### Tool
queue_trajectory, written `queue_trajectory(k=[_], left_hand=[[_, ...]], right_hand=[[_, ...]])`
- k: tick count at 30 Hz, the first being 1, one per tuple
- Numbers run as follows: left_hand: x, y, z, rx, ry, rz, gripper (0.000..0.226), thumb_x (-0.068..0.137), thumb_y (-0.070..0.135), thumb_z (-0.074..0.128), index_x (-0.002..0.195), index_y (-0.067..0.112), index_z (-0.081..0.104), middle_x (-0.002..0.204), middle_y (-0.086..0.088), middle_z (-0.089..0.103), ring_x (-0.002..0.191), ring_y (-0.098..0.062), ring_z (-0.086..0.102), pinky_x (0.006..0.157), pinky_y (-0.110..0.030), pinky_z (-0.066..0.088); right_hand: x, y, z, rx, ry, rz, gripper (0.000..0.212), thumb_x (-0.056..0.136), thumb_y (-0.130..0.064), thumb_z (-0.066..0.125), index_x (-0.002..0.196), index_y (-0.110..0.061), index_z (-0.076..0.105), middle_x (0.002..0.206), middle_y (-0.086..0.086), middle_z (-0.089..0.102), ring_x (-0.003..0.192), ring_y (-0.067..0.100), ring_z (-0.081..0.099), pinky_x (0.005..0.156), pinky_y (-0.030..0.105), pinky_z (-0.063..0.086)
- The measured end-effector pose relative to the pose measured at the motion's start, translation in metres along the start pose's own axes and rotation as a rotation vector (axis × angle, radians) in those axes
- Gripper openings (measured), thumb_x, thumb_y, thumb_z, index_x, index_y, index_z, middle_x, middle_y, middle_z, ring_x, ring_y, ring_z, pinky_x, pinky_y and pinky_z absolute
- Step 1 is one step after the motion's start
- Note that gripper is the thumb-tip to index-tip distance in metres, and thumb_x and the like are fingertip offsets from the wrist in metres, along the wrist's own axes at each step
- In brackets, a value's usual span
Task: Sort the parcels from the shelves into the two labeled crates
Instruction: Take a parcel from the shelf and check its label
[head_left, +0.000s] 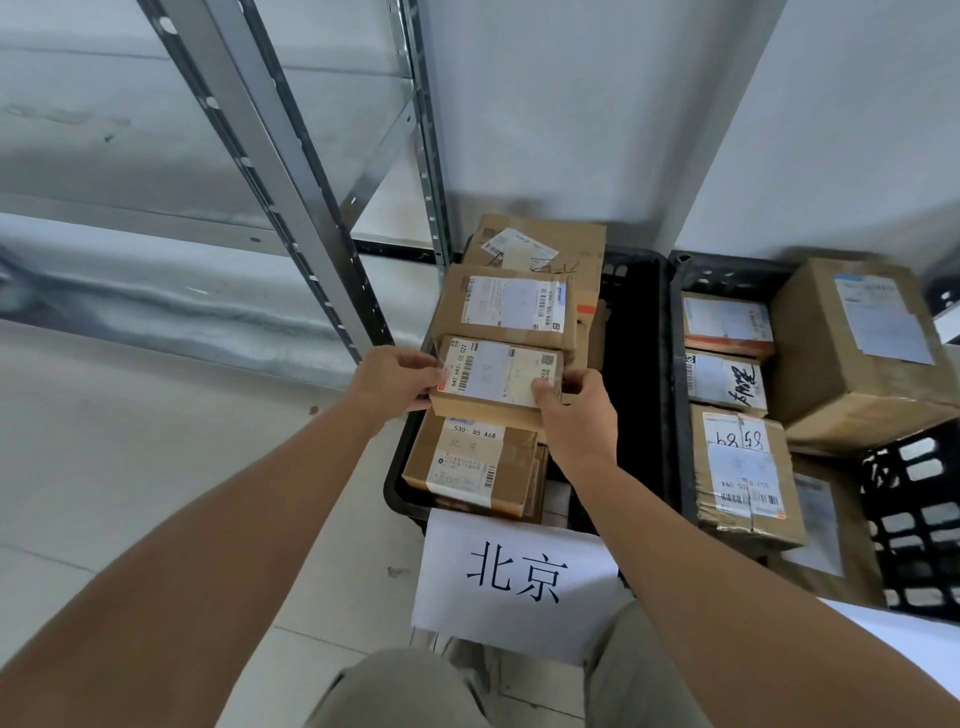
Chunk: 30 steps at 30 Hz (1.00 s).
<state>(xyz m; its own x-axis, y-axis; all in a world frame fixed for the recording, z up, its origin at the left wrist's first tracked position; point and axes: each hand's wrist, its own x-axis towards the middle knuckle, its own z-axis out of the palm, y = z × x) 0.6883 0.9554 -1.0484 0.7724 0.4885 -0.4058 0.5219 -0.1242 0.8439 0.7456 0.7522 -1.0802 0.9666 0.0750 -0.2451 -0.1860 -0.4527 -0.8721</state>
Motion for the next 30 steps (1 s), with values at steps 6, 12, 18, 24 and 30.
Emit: queue_trajectory(k=[6,12,18,24,30], left_hand=[[-0.001,-0.003,0.004,-0.063,-0.02,-0.025,0.012,0.094,0.01,0.068,0.106,0.009,0.068,0.099,-0.004,0.073,0.095,-0.015,0.07,0.07,-0.02,0.055],[-0.011,0.001,0.0,-0.148,-0.112,-0.057,0.024,0.091,0.012,0.071,0.115,0.006,0.066,0.103,-0.007,0.077,0.097,-0.02,0.074,0.092,-0.039,0.058],[-0.025,0.017,0.003,-0.216,-0.139,-0.043,0.021,0.093,0.013,0.069,0.113,0.009,0.065,0.101,-0.007,0.077,0.093,-0.019,0.075,0.089,-0.038,0.059],[-0.036,0.037,0.021,-0.244,-0.206,0.007,0.02,0.093,0.009,0.068,0.113,0.012,0.067,0.109,-0.008,0.075,0.096,-0.019,0.075,0.083,-0.032,0.061],[-0.038,0.041,0.05,-0.13,-0.319,0.014,0.02,0.097,0.007,0.062,0.116,0.007,0.067,0.11,-0.008,0.075,0.1,-0.019,0.074,0.093,-0.038,0.058]], right_hand=[[0.005,0.004,-0.001,0.023,-0.041,0.042,0.037,0.095,-0.044,0.064,0.123,-0.026,0.049,0.119,-0.007,0.062,0.098,0.011,0.063,0.074,0.031,0.055],[-0.003,0.005,-0.01,0.042,-0.034,0.019,0.045,0.097,-0.046,0.059,0.133,-0.021,0.049,0.122,-0.003,0.061,0.099,0.011,0.062,0.063,0.02,0.049],[-0.008,0.001,-0.027,0.098,-0.008,0.011,0.043,0.094,-0.05,0.062,0.126,-0.025,0.049,0.12,-0.003,0.06,0.101,0.013,0.063,0.074,0.033,0.059],[-0.011,-0.003,-0.054,0.226,0.034,0.018,0.037,0.098,-0.041,0.059,0.126,-0.02,0.048,0.106,-0.01,0.059,0.088,0.001,0.057,0.062,0.017,0.044],[-0.008,0.012,-0.083,0.259,0.044,0.111,0.037,0.097,-0.04,0.059,0.121,-0.018,0.042,0.107,-0.001,0.056,0.087,0.007,0.055,0.062,0.024,0.044]])
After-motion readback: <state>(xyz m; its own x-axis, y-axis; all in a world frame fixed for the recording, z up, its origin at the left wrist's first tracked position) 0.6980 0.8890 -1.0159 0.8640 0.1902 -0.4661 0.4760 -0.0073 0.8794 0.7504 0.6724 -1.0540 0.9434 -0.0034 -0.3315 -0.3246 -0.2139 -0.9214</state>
